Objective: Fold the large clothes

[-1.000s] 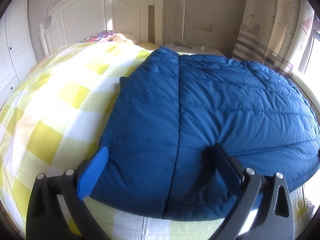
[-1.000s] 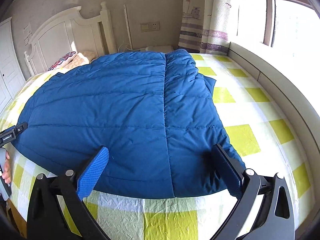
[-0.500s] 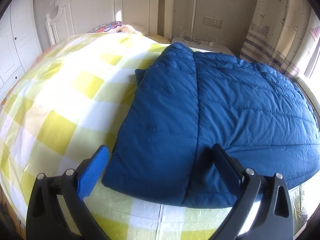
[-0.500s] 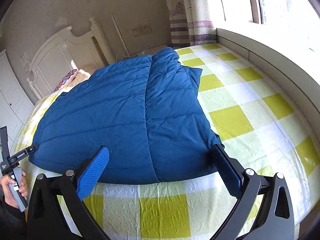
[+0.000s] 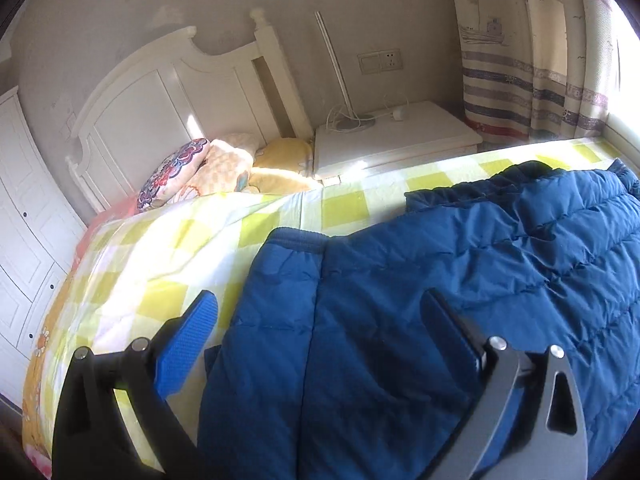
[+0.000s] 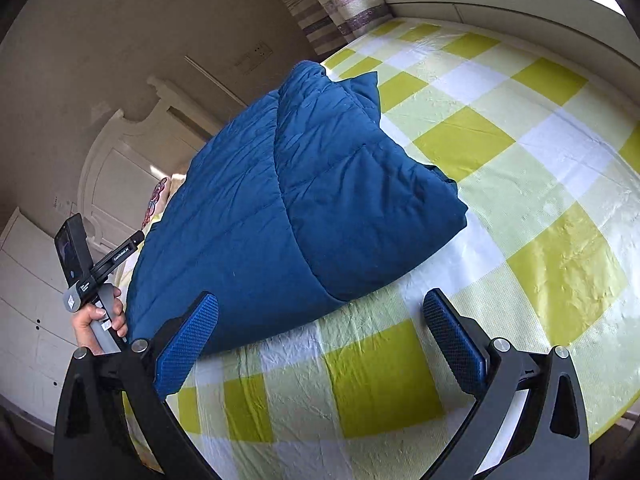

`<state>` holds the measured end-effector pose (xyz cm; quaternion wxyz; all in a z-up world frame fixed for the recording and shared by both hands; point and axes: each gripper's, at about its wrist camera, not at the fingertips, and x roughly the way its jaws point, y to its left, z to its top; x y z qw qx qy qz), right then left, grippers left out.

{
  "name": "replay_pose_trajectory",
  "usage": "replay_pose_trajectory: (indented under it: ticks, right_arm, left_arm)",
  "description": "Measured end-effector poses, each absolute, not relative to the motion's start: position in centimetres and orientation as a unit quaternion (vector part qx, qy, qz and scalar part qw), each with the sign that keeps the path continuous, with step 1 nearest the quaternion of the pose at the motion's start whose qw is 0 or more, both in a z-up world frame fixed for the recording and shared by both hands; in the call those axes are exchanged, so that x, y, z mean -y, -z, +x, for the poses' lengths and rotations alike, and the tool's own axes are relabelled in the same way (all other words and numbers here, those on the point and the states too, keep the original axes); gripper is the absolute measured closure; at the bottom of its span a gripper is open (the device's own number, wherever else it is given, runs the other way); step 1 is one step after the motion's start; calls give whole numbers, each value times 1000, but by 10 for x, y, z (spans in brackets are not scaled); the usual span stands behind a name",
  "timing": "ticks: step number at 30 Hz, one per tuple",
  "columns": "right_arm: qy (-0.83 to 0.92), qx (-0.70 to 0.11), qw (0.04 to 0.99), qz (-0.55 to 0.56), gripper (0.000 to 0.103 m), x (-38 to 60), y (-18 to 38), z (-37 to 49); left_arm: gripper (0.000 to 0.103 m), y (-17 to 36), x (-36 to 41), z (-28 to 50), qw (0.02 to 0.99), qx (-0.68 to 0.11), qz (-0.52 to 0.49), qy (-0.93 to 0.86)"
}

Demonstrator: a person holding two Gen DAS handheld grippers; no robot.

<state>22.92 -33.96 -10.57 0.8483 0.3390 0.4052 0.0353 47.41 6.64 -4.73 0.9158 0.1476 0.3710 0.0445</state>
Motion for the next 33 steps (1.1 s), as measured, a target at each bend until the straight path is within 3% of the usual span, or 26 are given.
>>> replay_pose_trajectory:
  ticks: [2, 5, 12, 14, 16, 21, 29, 33]
  right_arm:
    - [-38, -403, 851, 334, 4, 331, 106, 244]
    - [-39, -394, 855, 335, 4, 322, 106, 264]
    - [-70, -360, 838, 403, 4, 324, 109, 304]
    - [-58, -361, 845, 391, 15, 321, 109, 315]
    - [-43, -348, 850, 392, 43, 322, 114, 316]
    - [-52, -304, 860, 406, 65, 327, 108, 286]
    - [-88, -307, 834, 449, 69, 356, 116, 204]
    - [-88, -321, 866, 372, 69, 346, 103, 184]
  left_arm:
    - [2, 78, -82, 501, 895, -436, 94, -12]
    - [2, 84, -109, 508, 891, -454, 13, 15]
    - [2, 89, -113, 507, 891, -454, 15, 10]
    - [2, 89, -109, 508, 891, -453, 11, -1]
    - [2, 89, -112, 509, 892, -452, 4, -8]
    - [2, 89, -107, 499, 891, -453, 26, -10]
    - [2, 87, -89, 408, 890, -452, 51, -21]
    - [3, 64, -73, 384, 901, -425, 53, -64]
